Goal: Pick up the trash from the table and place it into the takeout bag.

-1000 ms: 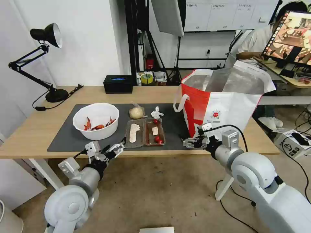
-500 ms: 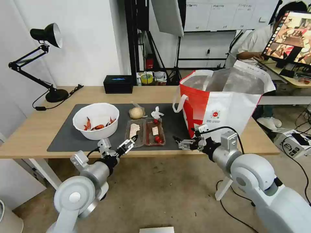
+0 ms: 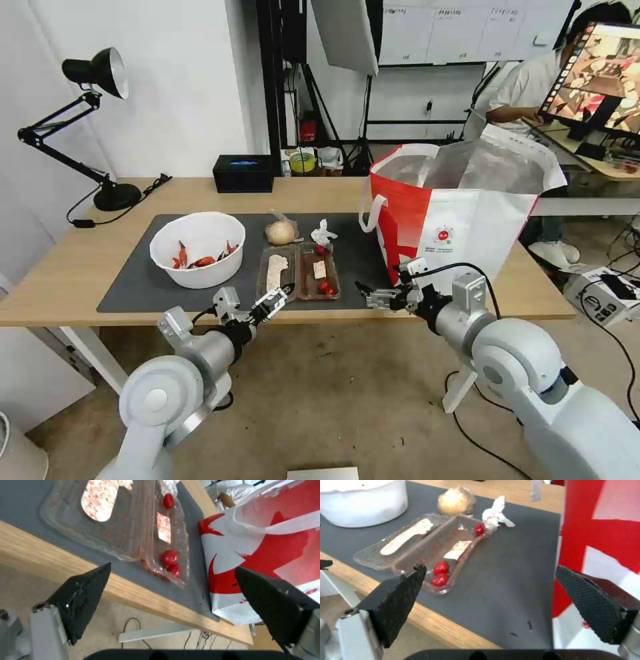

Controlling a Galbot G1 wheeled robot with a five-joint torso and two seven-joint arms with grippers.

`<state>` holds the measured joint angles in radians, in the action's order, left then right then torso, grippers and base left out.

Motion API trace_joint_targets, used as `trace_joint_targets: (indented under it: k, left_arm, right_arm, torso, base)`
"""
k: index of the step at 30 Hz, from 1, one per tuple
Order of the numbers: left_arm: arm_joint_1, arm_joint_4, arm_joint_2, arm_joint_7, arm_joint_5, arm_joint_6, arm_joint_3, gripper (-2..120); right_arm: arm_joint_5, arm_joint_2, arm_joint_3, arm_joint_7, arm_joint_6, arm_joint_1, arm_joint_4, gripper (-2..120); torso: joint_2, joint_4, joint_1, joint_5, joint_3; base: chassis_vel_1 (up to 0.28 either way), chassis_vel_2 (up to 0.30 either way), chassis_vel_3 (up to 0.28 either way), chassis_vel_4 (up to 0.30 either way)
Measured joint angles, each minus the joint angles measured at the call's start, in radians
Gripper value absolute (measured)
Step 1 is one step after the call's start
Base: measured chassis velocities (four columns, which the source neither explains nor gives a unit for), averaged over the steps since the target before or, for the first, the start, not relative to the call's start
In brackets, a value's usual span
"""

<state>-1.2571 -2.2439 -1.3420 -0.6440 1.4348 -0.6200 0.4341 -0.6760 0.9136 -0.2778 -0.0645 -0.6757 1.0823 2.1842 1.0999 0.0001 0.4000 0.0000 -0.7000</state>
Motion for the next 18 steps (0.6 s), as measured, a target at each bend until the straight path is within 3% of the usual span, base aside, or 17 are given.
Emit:
trace_joint_targets:
  k: [7,18]
  left_arm:
    - [0.020,0.013,-0.015,-0.023,-0.015,0.005,-0.037,100]
    - [0.026,0.021,-0.037,-0.030,-0.048,0.037,-0.076,100]
  right_arm:
    - [0.007,-0.021,-0.086,0.000,0.011,0.083,0.067,100]
    - [0.025,0.010,-0.111,-0.014,0.036,0.136,0.078,100]
  torso:
    - [0.000,-0.0004,0.000,0.0000,0.000]
    - [0.000,-0.0001,0.000,0.0000,0.000]
  base:
    - [0.000,0.000,0.000,0.000]
    - [0.000,0.000,0.000,0.000]
